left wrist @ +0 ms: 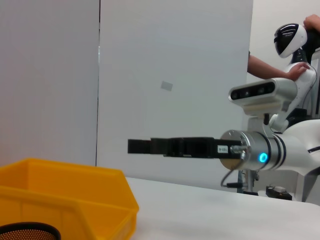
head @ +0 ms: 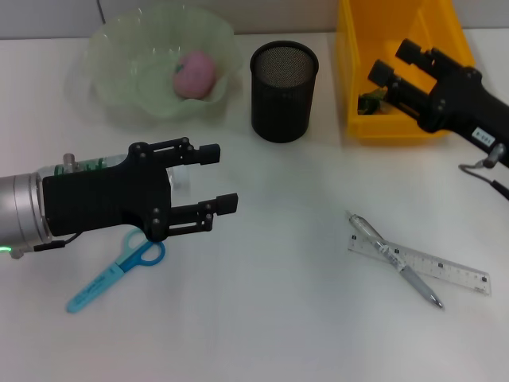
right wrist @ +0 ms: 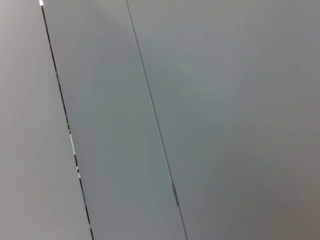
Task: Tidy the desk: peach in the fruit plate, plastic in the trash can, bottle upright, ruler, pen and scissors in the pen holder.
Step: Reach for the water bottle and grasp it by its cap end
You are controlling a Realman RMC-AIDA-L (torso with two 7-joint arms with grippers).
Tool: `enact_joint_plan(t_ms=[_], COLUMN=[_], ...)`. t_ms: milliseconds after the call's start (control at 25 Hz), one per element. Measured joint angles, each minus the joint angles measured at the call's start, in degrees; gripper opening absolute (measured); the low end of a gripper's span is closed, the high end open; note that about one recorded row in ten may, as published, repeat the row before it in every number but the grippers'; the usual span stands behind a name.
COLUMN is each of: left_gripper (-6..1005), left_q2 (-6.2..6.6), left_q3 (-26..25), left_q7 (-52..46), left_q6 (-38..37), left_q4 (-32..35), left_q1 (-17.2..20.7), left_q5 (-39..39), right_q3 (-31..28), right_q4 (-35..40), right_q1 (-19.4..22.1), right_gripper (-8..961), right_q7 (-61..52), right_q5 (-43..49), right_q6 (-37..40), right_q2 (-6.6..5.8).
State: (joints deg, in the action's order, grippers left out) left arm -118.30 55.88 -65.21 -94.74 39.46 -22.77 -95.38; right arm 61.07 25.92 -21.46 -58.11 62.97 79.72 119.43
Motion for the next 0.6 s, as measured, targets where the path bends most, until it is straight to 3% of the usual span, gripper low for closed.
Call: enact_joint_plan(t_ms=[120, 600], left_gripper=[704, 704], left_q2=[-0.04, -0.08], left_q3=[0.0, -1.1], left_q7=[0.0, 0.0], left_q6=[0.0, 0.0], left_q4=[0.0, -1.5], left_q1=[0.0, 0.4], left_q5=[0.0, 2.1], right_q3=[0.0, 0.6], right_q4=[-1.2, -3.2], right_q1=[0.1, 0.2], right_gripper=[621, 698], right_q7=[0.9, 5.9], right_q5=[0.1, 0.1], right_q6=[0.4, 2.0], right_q2=[-0.01, 0.01])
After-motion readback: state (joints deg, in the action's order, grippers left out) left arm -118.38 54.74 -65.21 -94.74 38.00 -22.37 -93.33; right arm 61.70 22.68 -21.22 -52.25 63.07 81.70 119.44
